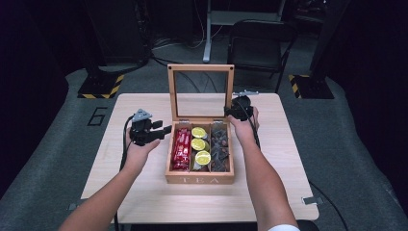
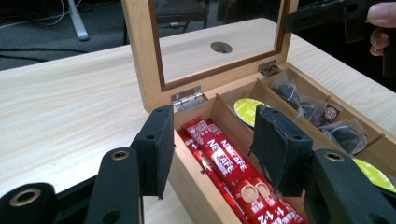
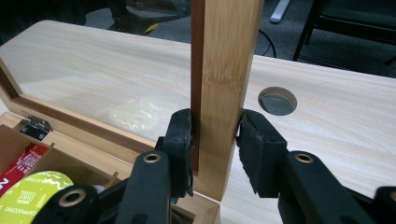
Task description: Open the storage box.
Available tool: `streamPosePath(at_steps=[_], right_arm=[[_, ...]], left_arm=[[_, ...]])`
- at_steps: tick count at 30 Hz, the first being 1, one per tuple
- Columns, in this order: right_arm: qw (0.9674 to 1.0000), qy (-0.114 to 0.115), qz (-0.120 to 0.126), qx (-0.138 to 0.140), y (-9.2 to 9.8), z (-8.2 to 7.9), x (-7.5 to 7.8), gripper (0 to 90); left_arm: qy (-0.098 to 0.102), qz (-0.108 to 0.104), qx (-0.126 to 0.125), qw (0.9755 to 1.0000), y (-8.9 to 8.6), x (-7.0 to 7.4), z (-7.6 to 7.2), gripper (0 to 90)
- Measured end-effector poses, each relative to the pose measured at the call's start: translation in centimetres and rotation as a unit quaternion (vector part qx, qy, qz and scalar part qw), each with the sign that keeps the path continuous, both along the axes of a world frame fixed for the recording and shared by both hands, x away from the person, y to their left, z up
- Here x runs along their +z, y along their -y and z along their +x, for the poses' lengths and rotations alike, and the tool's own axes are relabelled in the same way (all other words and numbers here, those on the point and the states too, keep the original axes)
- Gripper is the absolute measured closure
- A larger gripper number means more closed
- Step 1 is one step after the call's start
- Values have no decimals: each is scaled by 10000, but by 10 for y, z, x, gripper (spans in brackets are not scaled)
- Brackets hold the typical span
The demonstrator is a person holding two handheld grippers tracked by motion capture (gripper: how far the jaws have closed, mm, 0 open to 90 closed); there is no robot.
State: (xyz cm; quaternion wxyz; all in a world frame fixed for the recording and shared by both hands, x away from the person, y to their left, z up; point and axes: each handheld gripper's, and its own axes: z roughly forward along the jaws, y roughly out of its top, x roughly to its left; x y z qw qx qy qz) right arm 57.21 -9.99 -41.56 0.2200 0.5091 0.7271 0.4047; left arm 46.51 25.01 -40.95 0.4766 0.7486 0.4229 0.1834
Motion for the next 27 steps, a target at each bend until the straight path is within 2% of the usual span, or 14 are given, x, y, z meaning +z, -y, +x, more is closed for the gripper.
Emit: streamPosePath(at_steps=[5,13,14,17,21,27], right_arm=[[9999,-56,94,-19,0,2,-1,646],[10000,-20,35,-72,-2,1,-1,642],[10000,-4,18,-79,-2,1,-2,636],[9997,-84,231,-35,-1,1,-2,563],[10000,-38,-24,52,3,-4,-4,542],[9999,-29,32,115,12,-11,-6,521]], left_arm=[[-9,12,47,10000,-5,-2,-4,487],[-32,-31,143,9999,-11,-3,-9,487],[-28,-91,181,9998,-11,-4,-10,487],[-51,-131,205,9997,-12,-6,-12,484],[-77,-119,239,9996,-14,-8,-12,483],[-62,-126,244,9996,-16,-6,-14,482]])
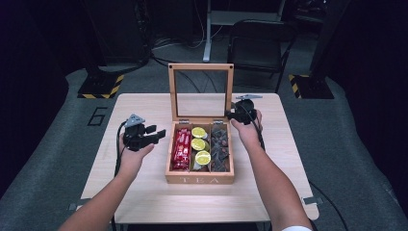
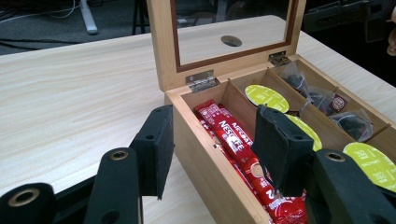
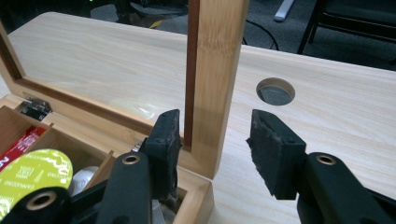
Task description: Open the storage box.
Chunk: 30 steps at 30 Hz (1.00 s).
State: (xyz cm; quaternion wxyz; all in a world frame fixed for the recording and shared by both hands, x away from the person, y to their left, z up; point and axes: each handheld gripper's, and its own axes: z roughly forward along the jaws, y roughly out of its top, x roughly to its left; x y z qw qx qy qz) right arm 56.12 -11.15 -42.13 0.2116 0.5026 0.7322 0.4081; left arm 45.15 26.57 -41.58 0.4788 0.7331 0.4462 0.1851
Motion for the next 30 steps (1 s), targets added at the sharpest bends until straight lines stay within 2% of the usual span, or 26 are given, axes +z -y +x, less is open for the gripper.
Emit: streamPosePath(at_steps=[8,11,18,27,30], right_arm=[[9997,144,-1,216,5,-21,8,503],[9993,176,70,311,5,-28,11,493],[9979,158,128,610,1,-46,18,481],[9937,222,50,1098,-13,-69,25,463],[9915,248,-55,1278,-17,-75,25,454]], left_arm=[[15,6,40,10000,-4,2,-1,480],[26,29,54,10000,-5,5,-2,479],[77,64,33,9999,-7,11,-6,476],[67,68,43,9999,-9,12,-7,474],[68,54,37,10000,-9,12,-8,472]])
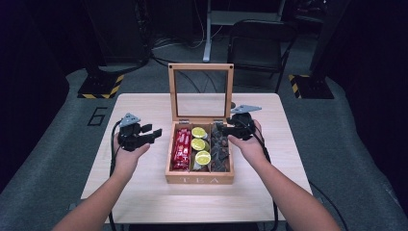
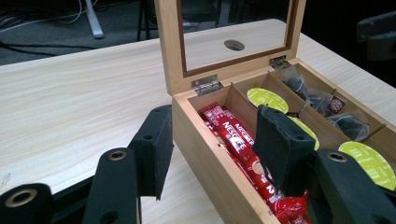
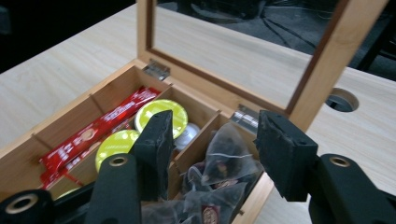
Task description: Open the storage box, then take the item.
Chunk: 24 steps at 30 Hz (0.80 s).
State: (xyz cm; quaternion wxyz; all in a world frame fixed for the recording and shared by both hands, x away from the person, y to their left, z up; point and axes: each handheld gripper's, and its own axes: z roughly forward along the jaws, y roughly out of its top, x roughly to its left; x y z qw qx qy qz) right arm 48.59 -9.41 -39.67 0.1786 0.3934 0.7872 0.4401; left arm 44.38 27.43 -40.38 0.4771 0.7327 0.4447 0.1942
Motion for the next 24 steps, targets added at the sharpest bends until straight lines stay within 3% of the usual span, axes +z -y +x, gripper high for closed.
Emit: streamPosePath(at_steps=[8,24], right_arm=[[9996,-38,-67,269,-9,-13,-3,448],[9974,144,-391,589,-20,-27,-6,442]], left_arm=[[-12,-82,-26,10000,2,1,2,472],[4,-94,-117,9999,9,1,4,469]])
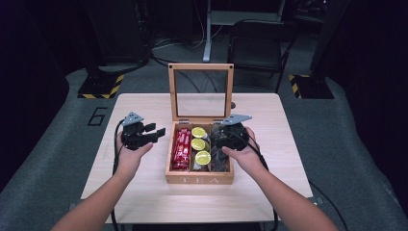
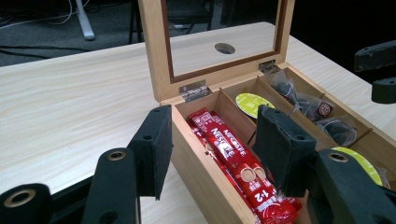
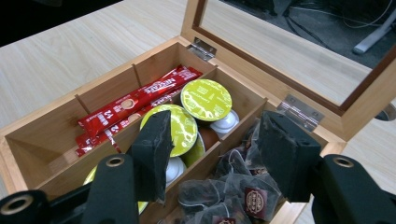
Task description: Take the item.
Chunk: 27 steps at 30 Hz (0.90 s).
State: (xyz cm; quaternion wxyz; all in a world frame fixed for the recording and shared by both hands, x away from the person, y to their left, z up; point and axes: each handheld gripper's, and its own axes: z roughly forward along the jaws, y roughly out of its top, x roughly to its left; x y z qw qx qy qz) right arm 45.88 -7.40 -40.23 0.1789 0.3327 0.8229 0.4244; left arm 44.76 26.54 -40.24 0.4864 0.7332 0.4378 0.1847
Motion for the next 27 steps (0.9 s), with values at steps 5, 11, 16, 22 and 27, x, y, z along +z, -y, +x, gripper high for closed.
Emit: streamPosePath(at_steps=[5,11,16,22,27], right_arm=[[9999,-5,-4,102,-4,-4,-4,435],[9997,-79,29,247,-9,-7,-13,379],[9982,-185,-74,565,-15,-13,-20,338],[9962,-196,-202,819,-22,-21,-27,324],[9953,-195,-242,918,-27,-25,-31,322]], left_arm=[[11,-13,-7,10000,3,1,1,468],[14,87,-85,9999,7,1,1,465],[-1,107,-72,9999,8,1,0,465],[2,113,-53,9999,7,1,-1,465],[7,68,-14,10000,7,1,-2,465]])
